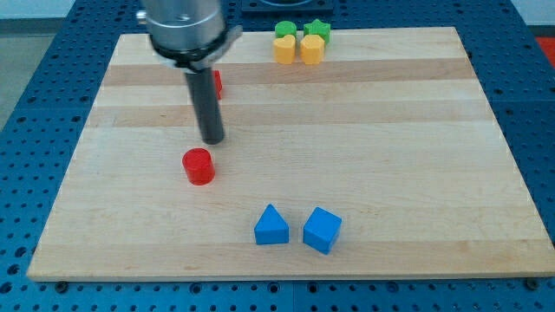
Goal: Move the red circle top left to the blue cube
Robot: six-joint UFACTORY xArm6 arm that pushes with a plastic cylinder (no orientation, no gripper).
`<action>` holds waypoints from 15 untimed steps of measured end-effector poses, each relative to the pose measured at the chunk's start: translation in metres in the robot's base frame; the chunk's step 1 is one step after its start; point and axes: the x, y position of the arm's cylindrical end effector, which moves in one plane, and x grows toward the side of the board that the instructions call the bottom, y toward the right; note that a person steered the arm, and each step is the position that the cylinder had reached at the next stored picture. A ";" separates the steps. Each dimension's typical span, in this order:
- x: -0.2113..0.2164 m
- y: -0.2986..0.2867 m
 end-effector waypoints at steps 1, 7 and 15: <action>0.002 -0.028; 0.052 -0.005; 0.083 0.062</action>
